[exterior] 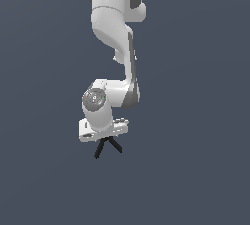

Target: Pick up the object and move it to a goal position.

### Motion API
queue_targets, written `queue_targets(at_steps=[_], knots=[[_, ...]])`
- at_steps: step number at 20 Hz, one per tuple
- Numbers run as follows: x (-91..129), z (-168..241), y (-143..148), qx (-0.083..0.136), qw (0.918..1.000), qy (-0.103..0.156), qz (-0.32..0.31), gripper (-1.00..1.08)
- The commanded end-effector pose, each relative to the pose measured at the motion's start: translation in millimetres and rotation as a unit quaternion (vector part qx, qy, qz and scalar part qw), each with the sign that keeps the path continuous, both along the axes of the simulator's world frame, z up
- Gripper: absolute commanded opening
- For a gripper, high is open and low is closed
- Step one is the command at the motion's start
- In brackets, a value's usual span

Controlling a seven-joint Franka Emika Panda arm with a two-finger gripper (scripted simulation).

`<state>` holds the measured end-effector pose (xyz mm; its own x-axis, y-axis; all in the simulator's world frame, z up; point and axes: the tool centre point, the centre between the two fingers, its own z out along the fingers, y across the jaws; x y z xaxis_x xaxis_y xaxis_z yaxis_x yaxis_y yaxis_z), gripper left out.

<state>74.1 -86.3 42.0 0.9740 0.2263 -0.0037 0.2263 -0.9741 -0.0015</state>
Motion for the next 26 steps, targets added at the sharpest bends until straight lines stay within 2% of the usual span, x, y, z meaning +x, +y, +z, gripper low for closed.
queue_targets(at_steps=[1,12,26], knots=[[-5,13,-4,0.0,1.0,-0.002,0.0,-1.0],[-50,97,-29,0.0,1.0,-0.002,0.0,-1.0],[-119,232,-71,0.0,1.0,-0.002,0.0,-1.0]])
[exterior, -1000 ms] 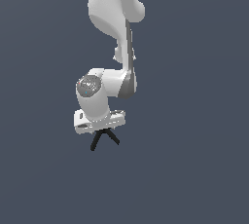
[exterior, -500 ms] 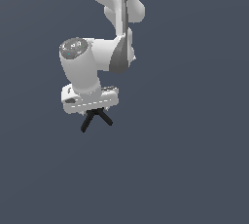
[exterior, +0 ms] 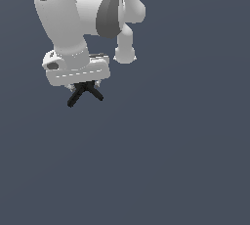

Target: Pick up the object and move it to a goal position.

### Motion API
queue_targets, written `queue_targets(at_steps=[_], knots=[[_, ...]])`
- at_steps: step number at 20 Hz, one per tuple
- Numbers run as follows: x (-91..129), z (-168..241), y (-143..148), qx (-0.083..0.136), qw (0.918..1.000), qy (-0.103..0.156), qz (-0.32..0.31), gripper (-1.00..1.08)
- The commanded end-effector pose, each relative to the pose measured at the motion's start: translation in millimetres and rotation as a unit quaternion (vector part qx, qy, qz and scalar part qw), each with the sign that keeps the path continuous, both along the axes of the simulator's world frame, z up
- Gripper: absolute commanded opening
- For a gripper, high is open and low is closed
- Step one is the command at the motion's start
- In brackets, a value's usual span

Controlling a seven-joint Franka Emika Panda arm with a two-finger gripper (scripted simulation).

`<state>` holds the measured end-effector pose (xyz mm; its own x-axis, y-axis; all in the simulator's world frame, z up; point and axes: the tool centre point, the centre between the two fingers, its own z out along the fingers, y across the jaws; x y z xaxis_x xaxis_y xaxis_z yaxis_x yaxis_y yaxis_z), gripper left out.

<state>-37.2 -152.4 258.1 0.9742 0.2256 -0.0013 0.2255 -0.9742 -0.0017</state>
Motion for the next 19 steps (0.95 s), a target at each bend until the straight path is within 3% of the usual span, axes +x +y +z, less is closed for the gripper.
queue_targets(at_steps=[1,10,19], knots=[[-12,25,-7,0.0,1.0,-0.001,0.0,-1.0],[-43,92,-28,0.0,1.0,-0.001,0.0,-1.0],[-52,114,-36,-0.001,1.0,-0.001,0.0,-1.0]])
